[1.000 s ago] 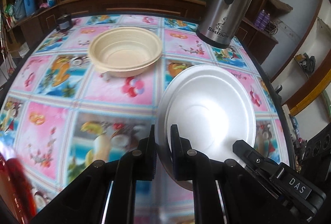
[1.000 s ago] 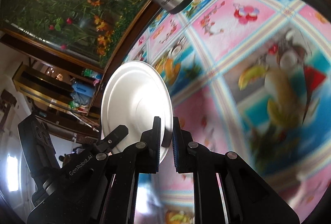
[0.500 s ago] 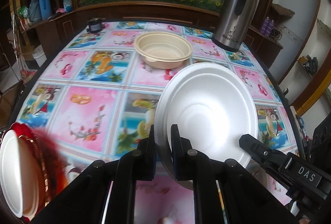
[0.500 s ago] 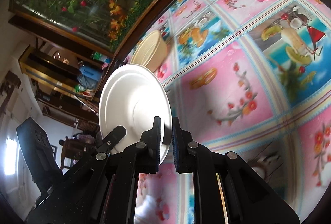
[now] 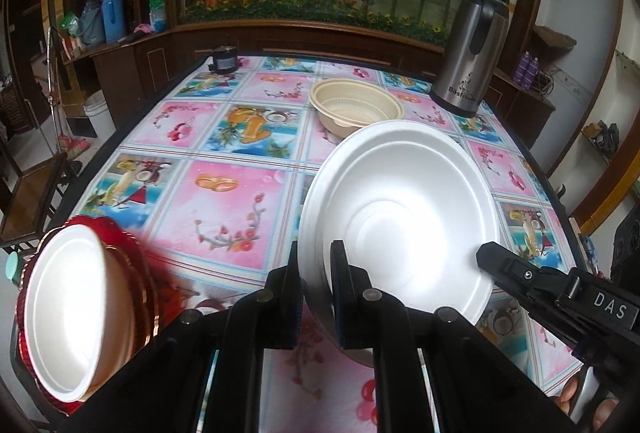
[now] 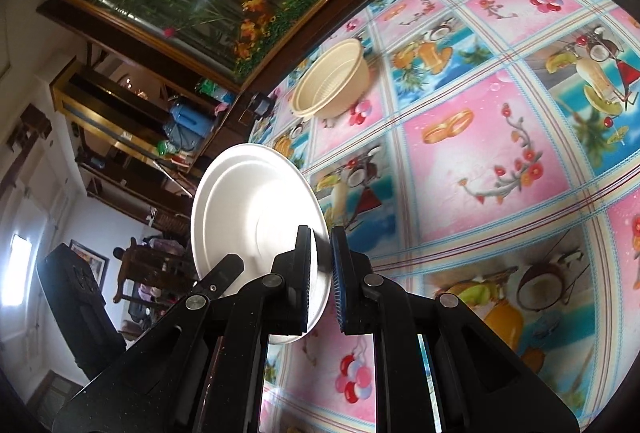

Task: Organize plates and bowls
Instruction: 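Lift the small white plate and carry it toward the red plate stack, then lower the small white plate onto the stack with both grippers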

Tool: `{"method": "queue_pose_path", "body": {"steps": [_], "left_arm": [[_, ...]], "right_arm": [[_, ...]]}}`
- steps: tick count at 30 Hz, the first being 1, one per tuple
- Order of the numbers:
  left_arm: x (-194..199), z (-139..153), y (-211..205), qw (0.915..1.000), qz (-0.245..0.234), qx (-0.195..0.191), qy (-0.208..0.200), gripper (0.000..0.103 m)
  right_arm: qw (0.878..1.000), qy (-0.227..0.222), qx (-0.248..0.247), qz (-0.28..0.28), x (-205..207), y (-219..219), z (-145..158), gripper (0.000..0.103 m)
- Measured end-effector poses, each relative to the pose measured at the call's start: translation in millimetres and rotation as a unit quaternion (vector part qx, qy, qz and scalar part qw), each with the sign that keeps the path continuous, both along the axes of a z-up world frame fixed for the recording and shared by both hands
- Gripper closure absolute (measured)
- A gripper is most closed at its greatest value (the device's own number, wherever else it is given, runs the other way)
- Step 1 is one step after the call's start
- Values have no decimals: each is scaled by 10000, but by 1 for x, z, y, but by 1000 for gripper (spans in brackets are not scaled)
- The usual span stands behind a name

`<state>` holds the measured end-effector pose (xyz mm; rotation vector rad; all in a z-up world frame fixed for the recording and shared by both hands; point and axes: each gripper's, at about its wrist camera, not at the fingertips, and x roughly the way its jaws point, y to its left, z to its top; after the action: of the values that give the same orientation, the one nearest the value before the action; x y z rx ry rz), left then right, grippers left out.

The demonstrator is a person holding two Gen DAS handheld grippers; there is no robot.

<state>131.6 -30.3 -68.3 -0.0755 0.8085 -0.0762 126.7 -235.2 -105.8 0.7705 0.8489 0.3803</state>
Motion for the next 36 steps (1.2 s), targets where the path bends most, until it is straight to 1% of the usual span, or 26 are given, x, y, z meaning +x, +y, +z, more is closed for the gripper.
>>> {"method": "queue_pose_path", "body": {"steps": [13,36], "left_arm": [[-19,9,18,9997,118,6,-217,92],[-34,16,57,9983,369,-148,-418,92]], "right_arm": [[9998,-100,-74,146,-6,21,10,92],[9986,-198,-235,429,-10,63,22,92]]}}
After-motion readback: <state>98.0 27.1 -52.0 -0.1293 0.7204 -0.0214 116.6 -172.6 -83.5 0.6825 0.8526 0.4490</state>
